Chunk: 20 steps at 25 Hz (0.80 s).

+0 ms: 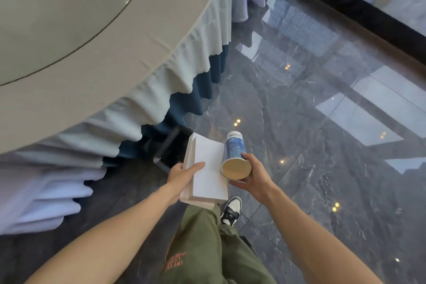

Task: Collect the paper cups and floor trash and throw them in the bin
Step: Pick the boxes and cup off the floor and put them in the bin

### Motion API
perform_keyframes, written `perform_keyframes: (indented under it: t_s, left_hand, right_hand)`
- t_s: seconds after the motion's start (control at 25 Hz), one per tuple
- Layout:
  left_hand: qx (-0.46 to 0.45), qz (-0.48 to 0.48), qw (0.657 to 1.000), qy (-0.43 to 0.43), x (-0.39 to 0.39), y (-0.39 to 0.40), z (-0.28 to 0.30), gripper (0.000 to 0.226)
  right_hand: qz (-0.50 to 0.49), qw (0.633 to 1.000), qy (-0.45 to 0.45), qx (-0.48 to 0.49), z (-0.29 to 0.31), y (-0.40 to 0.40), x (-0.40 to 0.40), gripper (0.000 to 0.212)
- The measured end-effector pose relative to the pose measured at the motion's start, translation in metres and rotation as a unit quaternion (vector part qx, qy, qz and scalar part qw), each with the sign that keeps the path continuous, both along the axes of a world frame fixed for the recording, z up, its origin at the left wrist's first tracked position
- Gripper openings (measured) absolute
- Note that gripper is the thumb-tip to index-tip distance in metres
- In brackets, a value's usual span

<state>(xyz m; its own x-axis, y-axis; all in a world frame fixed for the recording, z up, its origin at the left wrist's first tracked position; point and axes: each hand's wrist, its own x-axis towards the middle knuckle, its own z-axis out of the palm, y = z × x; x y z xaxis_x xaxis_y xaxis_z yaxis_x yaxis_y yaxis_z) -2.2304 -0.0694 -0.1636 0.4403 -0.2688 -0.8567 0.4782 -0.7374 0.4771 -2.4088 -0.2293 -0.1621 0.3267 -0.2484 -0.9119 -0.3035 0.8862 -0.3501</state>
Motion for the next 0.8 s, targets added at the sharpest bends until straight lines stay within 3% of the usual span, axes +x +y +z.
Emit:
perform_keyframes:
  t_s: [0.4, 0.64, 0.8]
  left_hand:
    - [0.021, 0.053, 0.998, 0.027, 0.049, 0.093, -0.037, 0.06]
    - [0.007, 0.022, 0.996, 0.084, 0.107, 0.111, -0.075, 0.057]
    - [0.005, 0.003, 0.992, 0.124, 0.146, 0.114, -0.108, 0.053]
  right_hand:
    - [0.092, 0.994, 0.063, -0.011, -0.023, 0.076, 0.053, 0.055]
    - [-0.027, 0.998, 0.044, 0.031, -0.041, 0.112, 0.112, 0.038]
    - [-0.127, 0.988, -0.001, 0.091, -0.058, 0.139, 0.145, 0.047]
